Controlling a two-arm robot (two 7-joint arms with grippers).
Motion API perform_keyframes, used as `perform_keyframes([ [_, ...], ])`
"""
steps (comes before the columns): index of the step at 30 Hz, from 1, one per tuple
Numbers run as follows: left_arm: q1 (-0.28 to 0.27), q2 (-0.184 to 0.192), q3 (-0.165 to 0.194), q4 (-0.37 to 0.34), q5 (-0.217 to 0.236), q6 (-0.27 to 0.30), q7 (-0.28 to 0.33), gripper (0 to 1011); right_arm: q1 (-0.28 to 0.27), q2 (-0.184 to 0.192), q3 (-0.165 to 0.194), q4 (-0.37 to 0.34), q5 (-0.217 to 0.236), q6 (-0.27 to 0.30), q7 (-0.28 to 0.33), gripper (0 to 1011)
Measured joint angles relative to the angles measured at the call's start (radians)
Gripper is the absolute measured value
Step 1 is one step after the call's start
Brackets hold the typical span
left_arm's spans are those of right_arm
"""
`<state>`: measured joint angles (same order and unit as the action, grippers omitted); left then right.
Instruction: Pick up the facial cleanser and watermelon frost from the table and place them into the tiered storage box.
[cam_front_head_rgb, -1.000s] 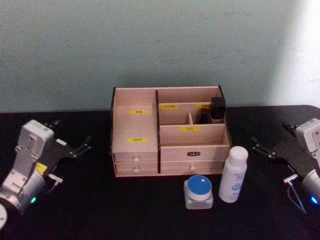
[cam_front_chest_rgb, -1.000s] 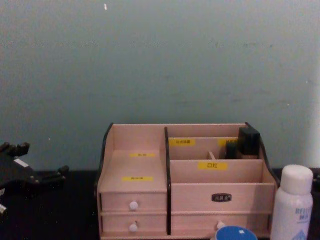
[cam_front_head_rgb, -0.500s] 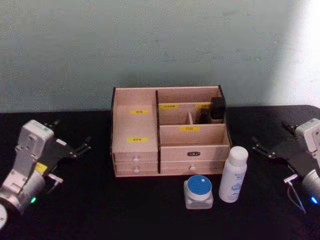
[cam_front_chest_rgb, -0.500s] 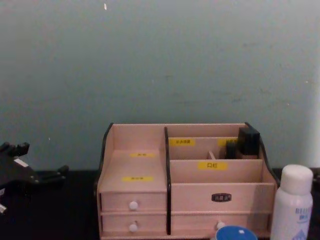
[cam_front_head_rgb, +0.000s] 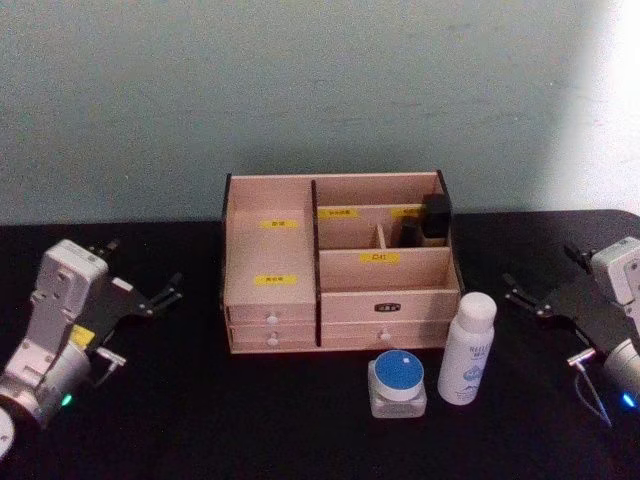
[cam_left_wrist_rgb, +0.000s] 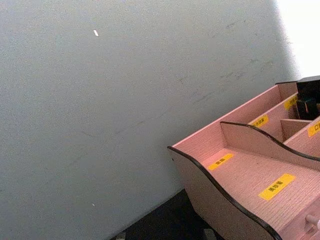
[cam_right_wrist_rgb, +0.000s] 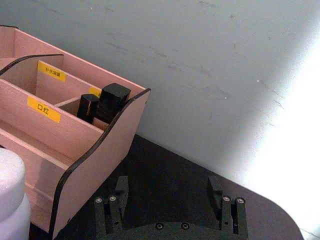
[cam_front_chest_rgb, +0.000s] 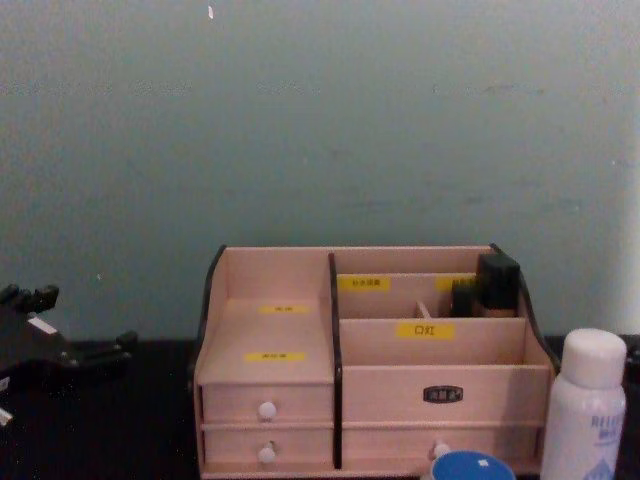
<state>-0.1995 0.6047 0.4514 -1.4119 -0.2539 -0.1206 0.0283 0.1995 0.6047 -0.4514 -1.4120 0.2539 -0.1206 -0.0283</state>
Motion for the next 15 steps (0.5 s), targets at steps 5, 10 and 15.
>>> perform_keyframes([
  [5, 0.000, 0.000, 0.000, 0.000, 0.000, 0.000, 0.000, 1001, 0.000, 0.000, 0.000, 0.000, 0.000, 0.000, 0.000, 1000],
  [10, 0.000, 0.000, 0.000, 0.000, 0.000, 0.000, 0.000, 1001, 0.000, 0.000, 0.000, 0.000, 0.000, 0.000, 0.000, 1000],
  [15, 0.000, 0.000, 0.000, 0.000, 0.000, 0.000, 0.000, 1001, 0.000, 0.000, 0.000, 0.000, 0.000, 0.000, 0.000, 1000],
])
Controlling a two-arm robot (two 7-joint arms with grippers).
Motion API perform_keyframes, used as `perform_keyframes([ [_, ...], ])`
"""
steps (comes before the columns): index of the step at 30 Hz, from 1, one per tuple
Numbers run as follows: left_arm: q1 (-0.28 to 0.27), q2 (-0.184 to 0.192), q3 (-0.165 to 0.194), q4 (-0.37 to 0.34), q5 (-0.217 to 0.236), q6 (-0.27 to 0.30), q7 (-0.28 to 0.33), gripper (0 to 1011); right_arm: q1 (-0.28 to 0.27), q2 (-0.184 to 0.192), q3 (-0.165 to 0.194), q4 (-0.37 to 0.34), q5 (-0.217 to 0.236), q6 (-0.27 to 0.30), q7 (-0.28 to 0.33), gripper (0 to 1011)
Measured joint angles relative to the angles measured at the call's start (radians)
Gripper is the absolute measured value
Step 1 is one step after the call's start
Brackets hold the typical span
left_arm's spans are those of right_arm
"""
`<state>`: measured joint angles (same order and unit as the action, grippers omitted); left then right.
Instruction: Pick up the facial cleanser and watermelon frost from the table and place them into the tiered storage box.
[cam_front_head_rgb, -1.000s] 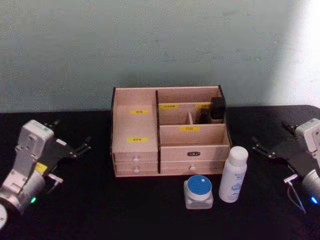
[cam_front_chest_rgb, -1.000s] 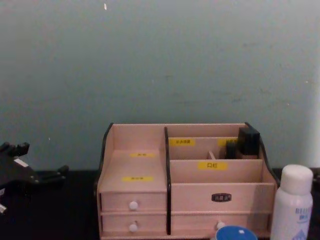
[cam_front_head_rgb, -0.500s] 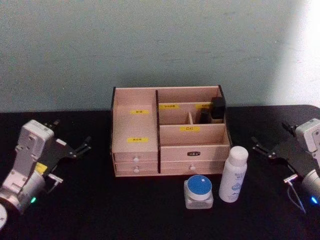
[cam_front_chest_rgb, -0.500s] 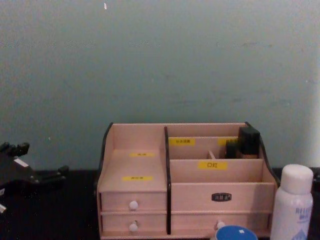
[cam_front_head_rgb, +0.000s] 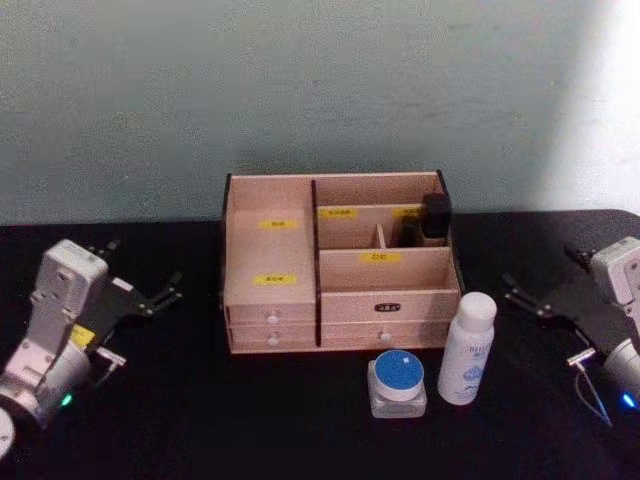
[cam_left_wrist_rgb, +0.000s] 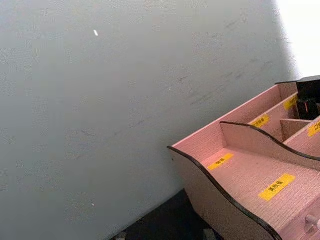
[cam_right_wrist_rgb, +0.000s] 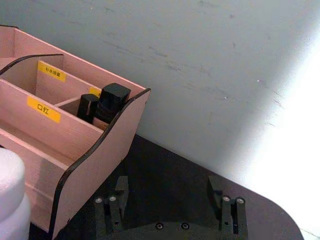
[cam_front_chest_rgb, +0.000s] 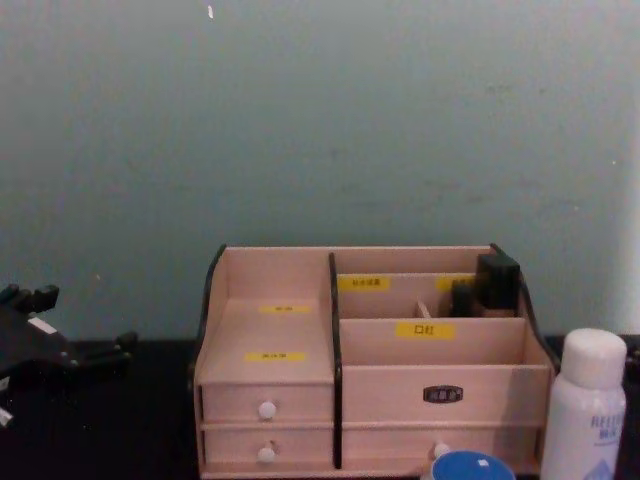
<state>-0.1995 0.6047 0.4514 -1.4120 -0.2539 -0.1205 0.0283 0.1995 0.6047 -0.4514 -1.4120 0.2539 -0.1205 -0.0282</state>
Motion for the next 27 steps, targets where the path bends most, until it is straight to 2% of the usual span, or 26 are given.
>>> perform_keyframes([
  [17, 0.000, 0.000, 0.000, 0.000, 0.000, 0.000, 0.000, 1001, 0.000, 0.000, 0.000, 0.000, 0.000, 0.000, 0.000, 1000],
  [21, 0.000, 0.000, 0.000, 0.000, 0.000, 0.000, 0.000, 1001, -0.007, -0.002, 0.011, -0.008, 0.001, 0.000, 0.010, 1000],
  [27, 0.000, 0.000, 0.000, 0.000, 0.000, 0.000, 0.000, 1001, -0.042, 0.007, 0.042, -0.050, 0.028, 0.020, 0.039, 1000],
])
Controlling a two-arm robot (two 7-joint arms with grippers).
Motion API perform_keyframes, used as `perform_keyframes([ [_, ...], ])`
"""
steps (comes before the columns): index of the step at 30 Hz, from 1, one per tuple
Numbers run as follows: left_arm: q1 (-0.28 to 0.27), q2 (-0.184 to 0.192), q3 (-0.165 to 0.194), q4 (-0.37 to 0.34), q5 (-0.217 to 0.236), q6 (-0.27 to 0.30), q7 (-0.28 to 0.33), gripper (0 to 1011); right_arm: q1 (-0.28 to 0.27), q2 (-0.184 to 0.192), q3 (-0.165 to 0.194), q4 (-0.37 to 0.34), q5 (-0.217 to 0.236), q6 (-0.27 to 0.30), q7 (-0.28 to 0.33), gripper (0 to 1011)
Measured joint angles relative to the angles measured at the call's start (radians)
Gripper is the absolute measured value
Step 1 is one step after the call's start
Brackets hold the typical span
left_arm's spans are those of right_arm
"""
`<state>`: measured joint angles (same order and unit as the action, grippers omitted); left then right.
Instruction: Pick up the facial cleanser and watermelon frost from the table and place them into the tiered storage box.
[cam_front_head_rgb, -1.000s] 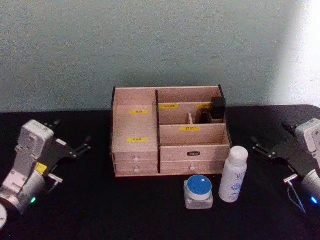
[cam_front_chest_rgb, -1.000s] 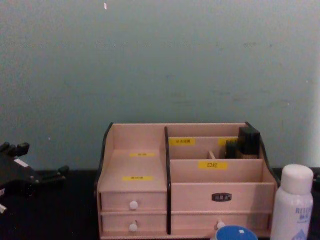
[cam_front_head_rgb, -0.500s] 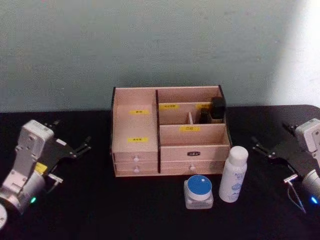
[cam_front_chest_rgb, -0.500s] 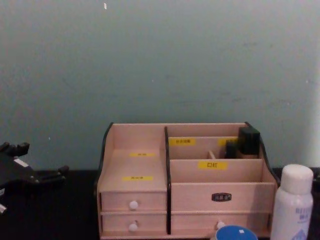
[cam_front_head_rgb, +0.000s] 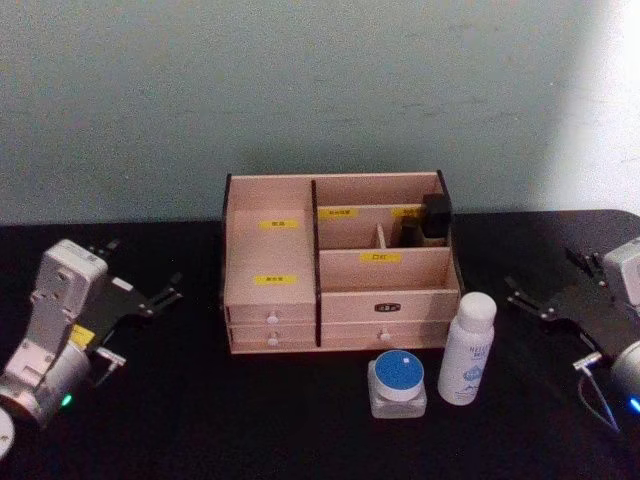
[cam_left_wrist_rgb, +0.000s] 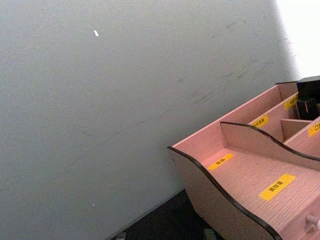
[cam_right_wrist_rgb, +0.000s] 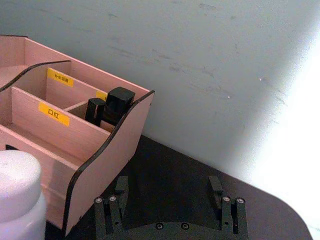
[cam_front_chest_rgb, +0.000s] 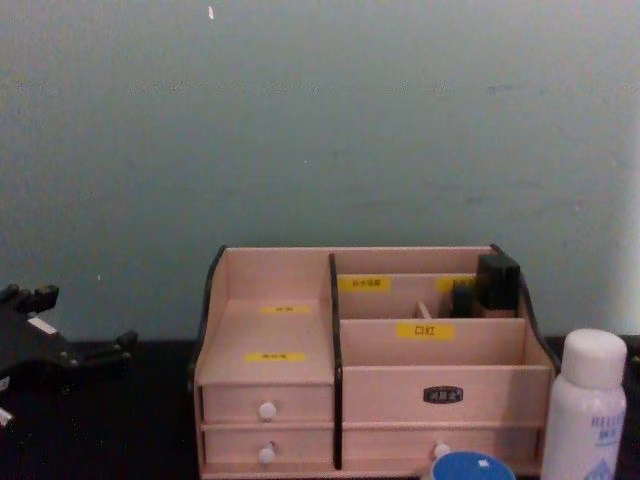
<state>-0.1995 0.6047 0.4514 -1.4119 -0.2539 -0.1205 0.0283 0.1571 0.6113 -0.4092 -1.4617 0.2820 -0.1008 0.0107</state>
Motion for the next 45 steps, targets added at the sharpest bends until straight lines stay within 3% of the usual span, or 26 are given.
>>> perform_keyframes([
  [13, 0.000, 0.000, 0.000, 0.000, 0.000, 0.000, 0.000, 1002, -0.134, 0.054, 0.101, -0.134, 0.131, 0.054, 0.093, 1000],
  [30, 0.000, 0.000, 0.000, 0.000, 0.000, 0.000, 0.000, 1001, -0.282, 0.087, 0.178, -0.242, 0.208, 0.115, 0.182, 1000],
  [38, 0.000, 0.000, 0.000, 0.000, 0.000, 0.000, 0.000, 1001, -0.329, 0.097, 0.194, -0.271, 0.221, 0.123, 0.236, 1000],
  [45, 0.000, 0.000, 0.000, 0.000, 0.000, 0.000, 0.000, 1001, -0.324, 0.070, 0.182, -0.269, 0.218, 0.122, 0.279, 1000],
])
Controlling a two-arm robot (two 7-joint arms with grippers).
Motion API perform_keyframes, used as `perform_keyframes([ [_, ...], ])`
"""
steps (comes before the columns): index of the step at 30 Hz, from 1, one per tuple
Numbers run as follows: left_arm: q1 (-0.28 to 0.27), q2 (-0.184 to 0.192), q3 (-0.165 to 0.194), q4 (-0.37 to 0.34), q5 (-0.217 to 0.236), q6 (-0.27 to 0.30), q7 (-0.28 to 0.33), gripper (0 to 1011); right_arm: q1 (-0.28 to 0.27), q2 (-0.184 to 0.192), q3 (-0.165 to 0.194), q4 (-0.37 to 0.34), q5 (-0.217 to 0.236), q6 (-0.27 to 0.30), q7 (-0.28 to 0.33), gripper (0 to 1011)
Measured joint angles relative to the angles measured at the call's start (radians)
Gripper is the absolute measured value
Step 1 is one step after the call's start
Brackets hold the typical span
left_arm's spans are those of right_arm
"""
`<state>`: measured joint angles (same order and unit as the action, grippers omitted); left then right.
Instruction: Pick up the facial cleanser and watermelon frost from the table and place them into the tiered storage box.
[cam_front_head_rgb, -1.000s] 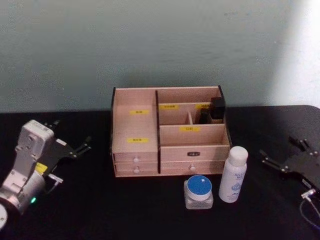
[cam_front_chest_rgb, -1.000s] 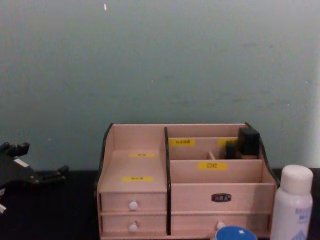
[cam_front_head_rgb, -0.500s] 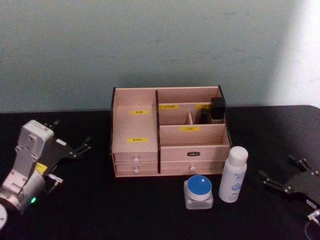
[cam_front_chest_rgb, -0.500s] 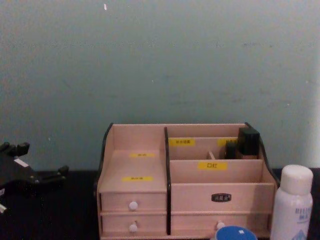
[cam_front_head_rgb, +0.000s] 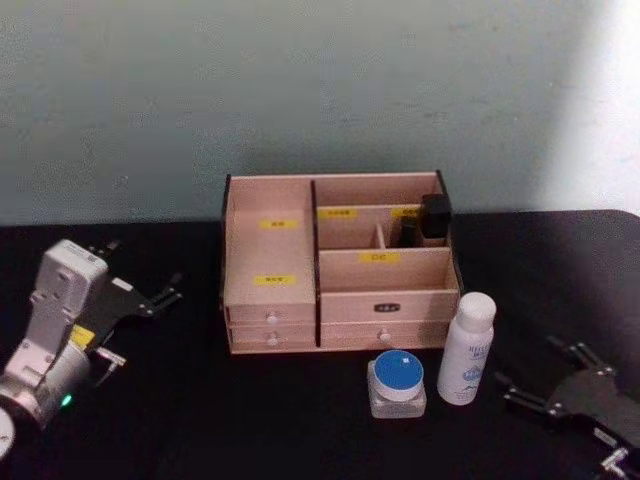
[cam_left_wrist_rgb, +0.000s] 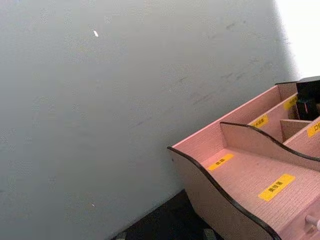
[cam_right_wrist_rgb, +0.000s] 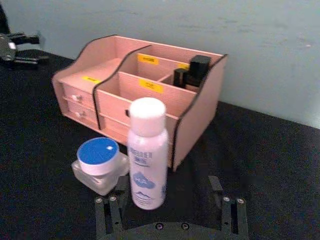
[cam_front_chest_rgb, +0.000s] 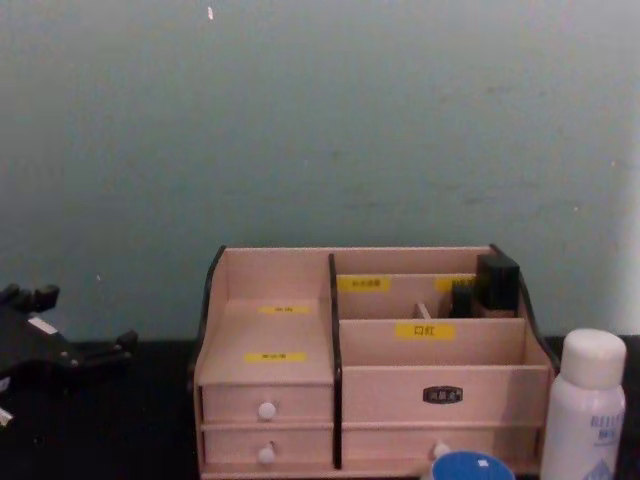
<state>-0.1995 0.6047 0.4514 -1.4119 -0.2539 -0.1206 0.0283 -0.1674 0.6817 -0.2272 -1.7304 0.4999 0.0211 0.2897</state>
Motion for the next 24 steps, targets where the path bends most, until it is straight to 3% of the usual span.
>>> perform_keyframes([
  [7, 0.000, 0.000, 0.000, 0.000, 0.000, 0.000, 0.000, 1001, 0.038, -0.045, -0.025, 0.025, -0.027, -0.001, 0.030, 1000],
  [24, 0.000, 0.000, 0.000, 0.000, 0.000, 0.000, 0.000, 1001, 0.132, -0.133, -0.046, 0.110, -0.083, 0.001, 0.079, 1000],
])
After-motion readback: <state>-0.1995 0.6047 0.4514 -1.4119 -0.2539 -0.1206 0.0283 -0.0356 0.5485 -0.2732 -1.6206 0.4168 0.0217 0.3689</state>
